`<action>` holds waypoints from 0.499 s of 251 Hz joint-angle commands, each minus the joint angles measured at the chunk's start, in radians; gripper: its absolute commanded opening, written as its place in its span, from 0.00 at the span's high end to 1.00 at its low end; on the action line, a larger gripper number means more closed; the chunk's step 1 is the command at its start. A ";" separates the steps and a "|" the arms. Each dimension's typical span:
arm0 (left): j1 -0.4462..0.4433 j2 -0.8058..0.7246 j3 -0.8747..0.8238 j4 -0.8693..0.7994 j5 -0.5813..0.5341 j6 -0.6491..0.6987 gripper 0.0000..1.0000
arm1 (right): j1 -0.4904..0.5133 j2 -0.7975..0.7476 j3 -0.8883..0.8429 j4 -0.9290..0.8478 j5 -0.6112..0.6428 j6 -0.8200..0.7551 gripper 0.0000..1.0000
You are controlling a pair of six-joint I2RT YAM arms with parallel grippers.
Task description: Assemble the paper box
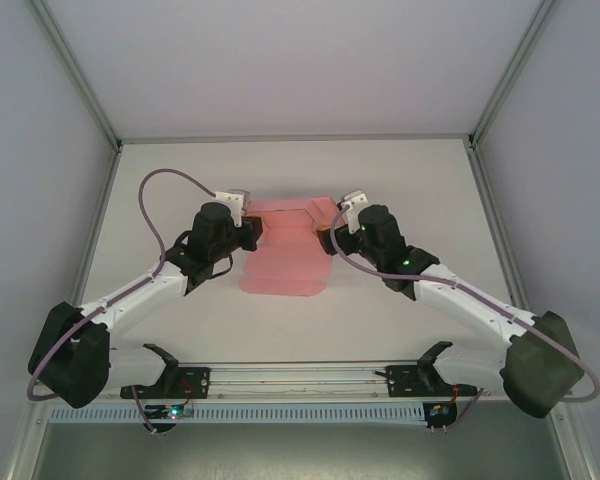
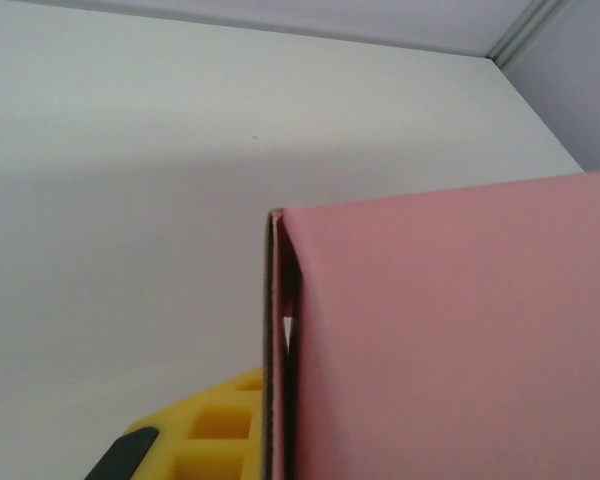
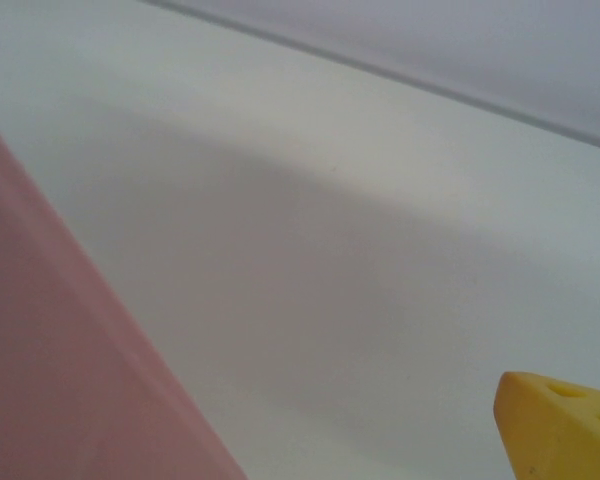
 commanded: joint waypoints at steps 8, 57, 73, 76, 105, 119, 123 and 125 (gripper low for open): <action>-0.026 0.009 -0.015 0.138 0.100 -0.039 1.00 | 0.072 0.094 -0.024 0.262 0.241 0.154 0.02; -0.026 0.004 -0.010 0.083 -0.021 -0.087 1.00 | 0.145 0.121 -0.006 0.250 0.532 0.110 0.02; -0.025 0.005 -0.006 0.044 -0.073 -0.083 1.00 | 0.138 0.062 -0.003 0.207 0.464 0.061 0.02; -0.023 0.006 -0.006 0.039 -0.077 -0.080 1.00 | 0.136 0.049 -0.003 0.199 0.448 0.053 0.02; 0.006 0.019 -0.011 0.023 -0.054 -0.074 1.00 | 0.070 -0.103 0.000 0.035 0.142 -0.005 0.02; 0.022 0.020 -0.017 0.026 -0.027 -0.073 1.00 | 0.022 -0.174 0.005 -0.063 -0.016 -0.038 0.02; 0.027 0.020 -0.021 0.032 -0.014 -0.068 1.00 | 0.007 -0.194 0.004 -0.087 -0.047 -0.041 0.02; 0.028 0.019 -0.022 0.035 -0.007 -0.064 1.00 | 0.000 -0.204 0.004 -0.099 -0.064 -0.043 0.02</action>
